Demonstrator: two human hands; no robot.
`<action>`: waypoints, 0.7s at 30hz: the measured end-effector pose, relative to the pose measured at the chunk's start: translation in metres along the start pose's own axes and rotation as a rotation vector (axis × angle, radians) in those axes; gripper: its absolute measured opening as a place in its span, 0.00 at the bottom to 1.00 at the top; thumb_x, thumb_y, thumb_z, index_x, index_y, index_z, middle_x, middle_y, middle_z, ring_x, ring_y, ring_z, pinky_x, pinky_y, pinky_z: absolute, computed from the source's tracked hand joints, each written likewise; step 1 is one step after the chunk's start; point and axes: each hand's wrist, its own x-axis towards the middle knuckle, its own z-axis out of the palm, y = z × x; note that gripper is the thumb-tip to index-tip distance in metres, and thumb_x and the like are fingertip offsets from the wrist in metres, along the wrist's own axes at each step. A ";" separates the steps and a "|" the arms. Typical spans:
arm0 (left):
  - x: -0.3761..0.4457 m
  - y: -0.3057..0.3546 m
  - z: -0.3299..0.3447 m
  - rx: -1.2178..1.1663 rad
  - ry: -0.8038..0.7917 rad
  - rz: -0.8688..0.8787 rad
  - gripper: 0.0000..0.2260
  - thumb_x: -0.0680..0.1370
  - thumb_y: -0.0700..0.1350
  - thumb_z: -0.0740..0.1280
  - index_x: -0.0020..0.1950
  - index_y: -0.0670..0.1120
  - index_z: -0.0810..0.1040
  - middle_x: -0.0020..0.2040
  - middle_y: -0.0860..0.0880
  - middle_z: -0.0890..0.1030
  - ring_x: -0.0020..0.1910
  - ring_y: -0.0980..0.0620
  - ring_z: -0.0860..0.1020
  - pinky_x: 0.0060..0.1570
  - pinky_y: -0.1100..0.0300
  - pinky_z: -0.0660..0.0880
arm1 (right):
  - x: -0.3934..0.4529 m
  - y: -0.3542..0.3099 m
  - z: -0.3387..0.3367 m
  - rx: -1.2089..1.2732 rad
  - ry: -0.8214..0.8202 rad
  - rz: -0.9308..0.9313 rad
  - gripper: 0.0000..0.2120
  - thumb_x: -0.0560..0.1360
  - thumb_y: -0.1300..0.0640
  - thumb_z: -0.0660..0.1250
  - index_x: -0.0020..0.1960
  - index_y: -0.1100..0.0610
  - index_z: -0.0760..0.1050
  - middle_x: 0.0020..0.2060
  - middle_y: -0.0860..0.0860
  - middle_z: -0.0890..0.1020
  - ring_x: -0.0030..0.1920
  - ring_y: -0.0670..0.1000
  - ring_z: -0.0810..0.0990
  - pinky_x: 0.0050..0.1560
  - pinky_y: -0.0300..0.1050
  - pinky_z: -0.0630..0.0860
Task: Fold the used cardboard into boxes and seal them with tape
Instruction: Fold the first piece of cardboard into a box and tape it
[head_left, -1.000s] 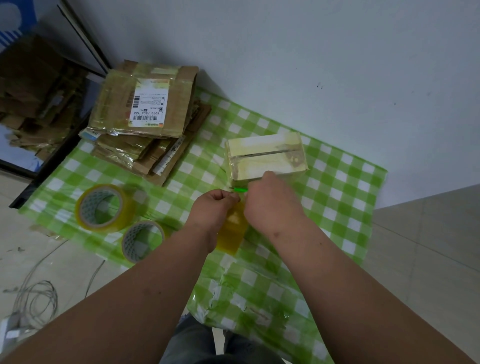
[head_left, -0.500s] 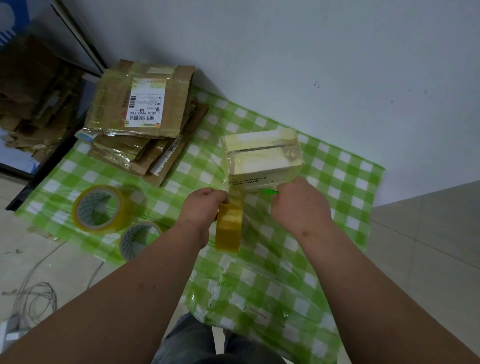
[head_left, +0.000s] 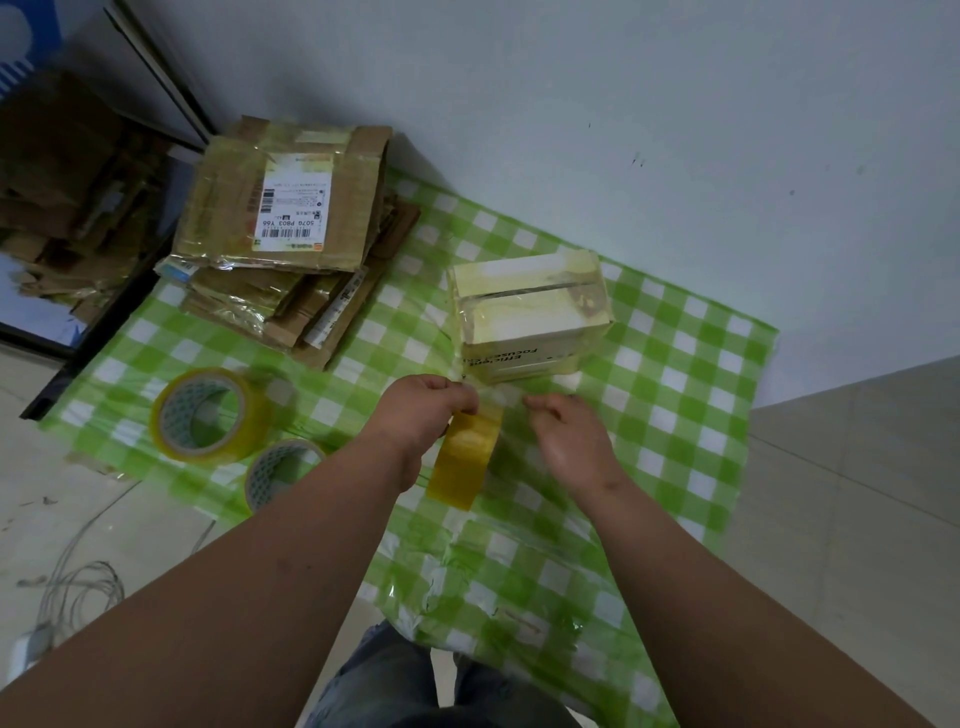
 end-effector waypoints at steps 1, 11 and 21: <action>0.001 -0.001 0.000 -0.003 0.002 0.002 0.07 0.70 0.44 0.75 0.32 0.46 0.81 0.51 0.45 0.85 0.58 0.41 0.79 0.62 0.43 0.75 | -0.005 -0.006 0.000 0.211 0.008 0.010 0.11 0.80 0.54 0.60 0.57 0.48 0.80 0.56 0.48 0.79 0.58 0.50 0.76 0.65 0.53 0.69; -0.003 -0.003 -0.001 0.016 -0.014 0.074 0.04 0.74 0.42 0.73 0.39 0.46 0.84 0.45 0.49 0.85 0.51 0.51 0.81 0.54 0.56 0.76 | -0.009 -0.025 0.011 0.579 -0.003 0.041 0.10 0.77 0.53 0.70 0.38 0.53 0.77 0.31 0.45 0.76 0.38 0.47 0.74 0.46 0.43 0.72; -0.012 -0.005 -0.003 0.136 -0.007 0.237 0.14 0.79 0.45 0.69 0.65 0.48 0.80 0.56 0.51 0.83 0.50 0.62 0.79 0.43 0.75 0.71 | -0.009 -0.035 0.011 0.599 -0.004 0.028 0.10 0.80 0.55 0.65 0.41 0.53 0.74 0.40 0.49 0.80 0.43 0.49 0.77 0.50 0.48 0.74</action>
